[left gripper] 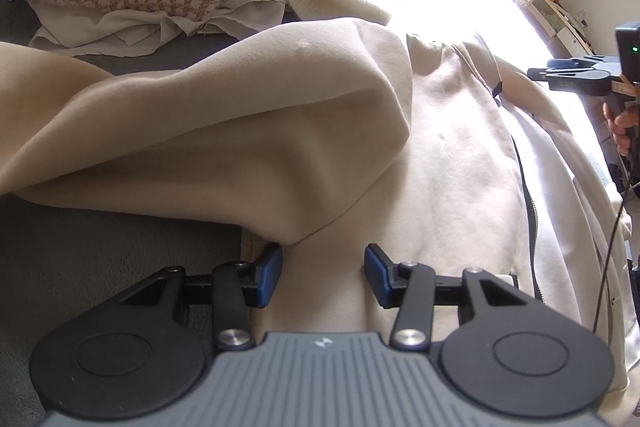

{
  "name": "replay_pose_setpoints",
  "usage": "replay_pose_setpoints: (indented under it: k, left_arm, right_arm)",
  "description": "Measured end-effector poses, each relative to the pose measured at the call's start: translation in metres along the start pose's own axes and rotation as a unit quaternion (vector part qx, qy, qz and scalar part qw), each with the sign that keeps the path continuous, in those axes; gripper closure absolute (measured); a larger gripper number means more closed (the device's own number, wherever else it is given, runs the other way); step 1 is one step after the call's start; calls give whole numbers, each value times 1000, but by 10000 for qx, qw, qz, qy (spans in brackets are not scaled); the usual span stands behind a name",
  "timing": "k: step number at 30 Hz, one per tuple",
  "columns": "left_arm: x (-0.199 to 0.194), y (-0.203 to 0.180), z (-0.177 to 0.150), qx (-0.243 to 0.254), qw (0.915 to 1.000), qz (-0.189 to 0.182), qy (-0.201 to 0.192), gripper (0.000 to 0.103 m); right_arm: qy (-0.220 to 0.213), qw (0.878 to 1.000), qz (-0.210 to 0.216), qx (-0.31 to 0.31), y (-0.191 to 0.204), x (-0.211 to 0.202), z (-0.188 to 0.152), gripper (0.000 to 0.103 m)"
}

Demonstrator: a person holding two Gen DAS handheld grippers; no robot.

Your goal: Fold clothes

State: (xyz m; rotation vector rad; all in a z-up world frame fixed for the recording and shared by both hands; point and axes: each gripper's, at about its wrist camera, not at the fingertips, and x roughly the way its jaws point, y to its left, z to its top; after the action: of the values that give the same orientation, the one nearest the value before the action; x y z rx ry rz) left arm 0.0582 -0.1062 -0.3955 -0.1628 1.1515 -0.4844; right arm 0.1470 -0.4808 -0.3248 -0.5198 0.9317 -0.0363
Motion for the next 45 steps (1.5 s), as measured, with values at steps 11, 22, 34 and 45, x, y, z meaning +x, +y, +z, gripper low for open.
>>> replay_pose_setpoints:
  k: [11, 22, 34, 45]
  left_arm:
    - [-3, -1, -4, -20, 9999, 37, -128, 55]
    - [-85, 38, -32, -820, 9954, 221, -443, 49]
    - [-92, 94, -53, 1046, 9404, 3167, -667, 30]
    - [-179, 142, -9, 645, 9701, 2318, -308, 98]
  right_arm:
    - [107, 9761, 2026, 782, 72, 14, 32, 84]
    - [32, 9661, 2055, 1560, 61, -47, 20, 83]
    - [315, 9096, 3457, 2285, 152, -145, -4, 82]
    - [549, 9039, 3397, 2540, 174, -170, -21, 82]
